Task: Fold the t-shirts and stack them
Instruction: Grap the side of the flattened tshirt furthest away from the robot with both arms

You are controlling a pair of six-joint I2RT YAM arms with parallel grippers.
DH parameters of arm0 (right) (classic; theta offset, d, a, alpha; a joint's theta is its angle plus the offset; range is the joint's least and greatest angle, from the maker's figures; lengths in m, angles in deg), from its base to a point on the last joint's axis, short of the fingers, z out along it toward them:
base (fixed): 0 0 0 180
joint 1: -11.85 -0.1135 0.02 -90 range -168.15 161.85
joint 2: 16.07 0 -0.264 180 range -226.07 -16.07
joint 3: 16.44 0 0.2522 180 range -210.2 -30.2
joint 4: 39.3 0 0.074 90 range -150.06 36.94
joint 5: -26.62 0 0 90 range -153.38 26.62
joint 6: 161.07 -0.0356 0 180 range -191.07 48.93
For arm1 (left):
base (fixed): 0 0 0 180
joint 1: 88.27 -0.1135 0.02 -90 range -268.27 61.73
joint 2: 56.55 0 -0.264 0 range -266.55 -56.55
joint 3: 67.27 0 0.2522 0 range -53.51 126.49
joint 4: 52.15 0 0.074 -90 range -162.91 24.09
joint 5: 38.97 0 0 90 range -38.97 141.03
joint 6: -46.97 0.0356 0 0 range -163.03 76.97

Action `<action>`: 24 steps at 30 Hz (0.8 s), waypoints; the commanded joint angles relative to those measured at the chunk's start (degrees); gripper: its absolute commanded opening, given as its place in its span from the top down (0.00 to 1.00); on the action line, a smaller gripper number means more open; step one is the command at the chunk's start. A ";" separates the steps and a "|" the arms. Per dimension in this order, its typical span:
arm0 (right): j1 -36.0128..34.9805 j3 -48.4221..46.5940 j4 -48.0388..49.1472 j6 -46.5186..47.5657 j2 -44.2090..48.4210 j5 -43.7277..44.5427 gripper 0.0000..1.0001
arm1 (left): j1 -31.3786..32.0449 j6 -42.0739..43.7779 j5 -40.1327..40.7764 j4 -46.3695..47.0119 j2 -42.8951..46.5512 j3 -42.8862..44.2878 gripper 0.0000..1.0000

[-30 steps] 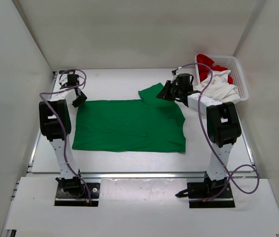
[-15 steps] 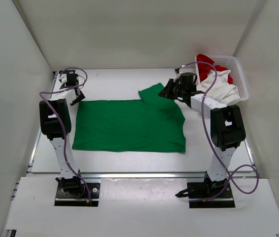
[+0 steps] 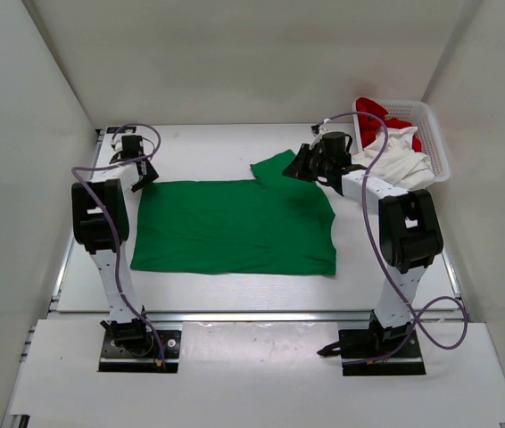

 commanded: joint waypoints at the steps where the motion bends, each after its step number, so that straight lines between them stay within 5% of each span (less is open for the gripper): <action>1: -0.83 -1.04 1.81 0.98 1.38 -0.08 0.96 | 0.05 -0.62 -1.73 -2.15 0.76 3.33 0.42; 6: -1.01 -0.87 1.81 1.24 1.22 -0.17 0.96 | -0.56 -1.57 -1.45 2.13 3.03 -0.41 0.37; 7: -1.01 -0.43 1.46 1.07 1.39 -0.26 0.97 | -0.48 -2.62 -2.06 4.06 4.69 -2.01 0.39; 8: -0.93 -0.51 1.81 0.89 1.04 -0.26 0.96 | -0.82 -2.55 -2.24 3.56 3.40 -1.33 0.58; 9: -0.84 -0.43 1.90 0.45 1.47 -0.43 0.97 | -0.74 -2.55 -1.90 1.98 2.52 -0.10 0.62; 17: 0.56 -0.43 2.69 -0.16 2.71 -1.13 0.95 | -0.39 0.00 0.65 -4.18 -0.30 5.00 0.64; 24: 5.13 -10.25 -3.08 1.06 -5.52 -1.22 0.79 | -0.30 0.62 1.45 -3.92 -0.13 3.95 0.98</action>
